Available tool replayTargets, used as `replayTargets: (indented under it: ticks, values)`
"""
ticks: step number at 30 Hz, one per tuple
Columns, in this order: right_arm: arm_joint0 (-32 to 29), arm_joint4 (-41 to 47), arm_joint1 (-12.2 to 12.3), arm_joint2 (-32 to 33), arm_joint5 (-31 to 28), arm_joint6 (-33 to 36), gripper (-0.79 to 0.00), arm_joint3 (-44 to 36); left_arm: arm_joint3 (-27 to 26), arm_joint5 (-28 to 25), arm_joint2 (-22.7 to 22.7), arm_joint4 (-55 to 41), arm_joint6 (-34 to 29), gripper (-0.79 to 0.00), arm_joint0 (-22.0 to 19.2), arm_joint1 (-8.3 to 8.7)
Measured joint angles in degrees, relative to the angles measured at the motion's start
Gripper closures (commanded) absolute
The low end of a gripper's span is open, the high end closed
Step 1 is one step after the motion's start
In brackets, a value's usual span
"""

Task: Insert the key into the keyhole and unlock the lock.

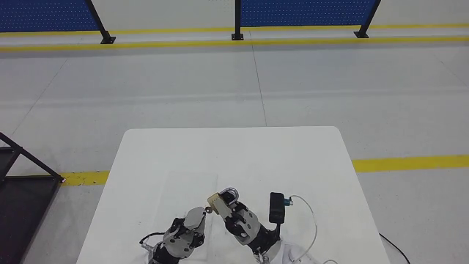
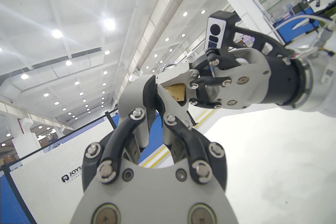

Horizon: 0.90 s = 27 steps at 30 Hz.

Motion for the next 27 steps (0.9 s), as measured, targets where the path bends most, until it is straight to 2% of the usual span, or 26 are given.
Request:
replayTargets:
  ticks: [1, 2, 4, 7, 11, 17, 20, 23, 27]
  values:
    - [0.0, 0.0, 0.0, 0.0, -0.1, -0.1, 0.000, 0.0, 0.0, -0.8, 0.2, -0.7, 0.1, -0.625, 0.1, 0.01]
    - [0.0, 0.0, 0.0, 0.1, -0.1, -0.2, 0.000, 0.0, -0.1, -2.5, 0.3, -1.9, 0.4, -0.699, 0.2, 0.04]
    - [0.0, 0.2, 0.1, 0.3, -0.3, -0.3, 0.000, 0.0, 0.0, -5.0, 0.3, -3.7, 0.8, -0.776, 0.4, 0.12]
    - [0.0, 0.6, 0.1, 0.6, -0.6, -0.5, 0.000, 0.1, -0.1, -12.6, 1.0, -9.6, 0.9, -0.785, 1.4, 0.24]
    - [0.0, 0.8, 0.2, 0.7, -0.9, -0.6, 0.000, 0.1, -0.7, -27.9, 1.0, -19.7, -1.7, -0.785, 2.6, 0.75]
    - [0.9, -2.5, 0.4, 0.5, -2.4, 1.0, 0.000, 0.4, -1.9, -43.5, -0.3, -30.4, -6.0, -0.785, 4.2, 1.54]
    - [1.8, -6.4, 0.5, 0.1, -2.5, 2.3, 0.000, 1.0, -2.7, -51.7, -2.8, -36.6, -10.2, -0.785, 5.3, 2.29]
    - [2.8, -8.7, 0.4, -0.6, -1.4, 3.9, 0.000, 1.8, -3.7, -57.7, -6.1, -42.3, -14.8, -0.785, 6.8, 3.09]
    - [4.4, -9.4, 0.1, -2.2, 0.1, 7.2, 0.000, 3.5, -4.5, -62.5, -11.8, -49.2, -20.2, -0.785, 9.2, 4.12]
